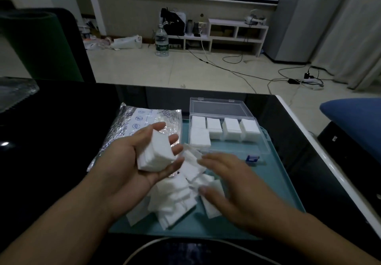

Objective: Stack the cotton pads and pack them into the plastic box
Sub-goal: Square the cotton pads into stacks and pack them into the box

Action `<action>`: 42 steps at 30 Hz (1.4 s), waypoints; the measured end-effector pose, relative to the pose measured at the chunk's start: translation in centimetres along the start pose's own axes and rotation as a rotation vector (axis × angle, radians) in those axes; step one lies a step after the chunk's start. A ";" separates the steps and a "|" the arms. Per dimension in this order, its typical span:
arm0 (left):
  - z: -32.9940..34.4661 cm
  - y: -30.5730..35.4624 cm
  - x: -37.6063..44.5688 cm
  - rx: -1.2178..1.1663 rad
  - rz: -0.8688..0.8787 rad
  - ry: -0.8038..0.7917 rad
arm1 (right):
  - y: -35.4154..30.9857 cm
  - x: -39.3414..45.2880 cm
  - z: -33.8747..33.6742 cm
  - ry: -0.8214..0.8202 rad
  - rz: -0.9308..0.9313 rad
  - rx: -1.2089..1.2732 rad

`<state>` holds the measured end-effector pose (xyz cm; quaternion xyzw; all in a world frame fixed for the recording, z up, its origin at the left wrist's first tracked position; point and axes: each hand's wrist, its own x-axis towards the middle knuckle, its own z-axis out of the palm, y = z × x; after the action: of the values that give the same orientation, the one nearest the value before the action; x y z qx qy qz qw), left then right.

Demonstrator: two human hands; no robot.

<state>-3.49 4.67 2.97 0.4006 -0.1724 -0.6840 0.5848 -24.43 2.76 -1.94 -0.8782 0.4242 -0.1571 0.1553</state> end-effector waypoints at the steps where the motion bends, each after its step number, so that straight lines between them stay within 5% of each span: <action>1: -0.1 0.2 0.0 -0.006 0.001 -0.001 | -0.4 0.0 0.7 -0.099 -0.026 -0.068; 4: 0.0 0.1 -0.1 -0.009 -0.007 -0.010 | -1.4 0.4 3.0 -0.258 -0.073 -0.180; 14: 0.2 -0.3 -0.5 -0.002 -0.039 -0.029 | 0.7 -0.1 3.2 -0.322 -0.064 -0.291; 21: 0.5 -0.8 -0.5 0.007 -0.034 -0.028 | 2.4 -2.5 1.3 -0.364 0.102 -0.381; 28: 0.5 -2.1 -0.1 0.041 -0.051 -0.048 | 1.8 -2.3 -1.6 -0.230 0.130 -0.446; 32: 0.6 -3.1 0.1 0.048 -0.055 -0.023 | 1.4 -1.7 -0.9 -0.035 -0.025 -0.397; 38: 0.7 -3.8 0.3 0.061 -0.078 -0.008 | 1.5 -0.8 1.2 -0.001 -0.197 -0.433; 42: 0.6 -3.7 0.1 0.057 -0.075 -0.009 | 2.3 -0.4 0.8 0.086 -0.128 -0.394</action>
<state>-6.43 5.35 0.68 0.4202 -0.1793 -0.7019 0.5465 -25.97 1.84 -3.68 -0.9092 0.3965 -0.1179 -0.0478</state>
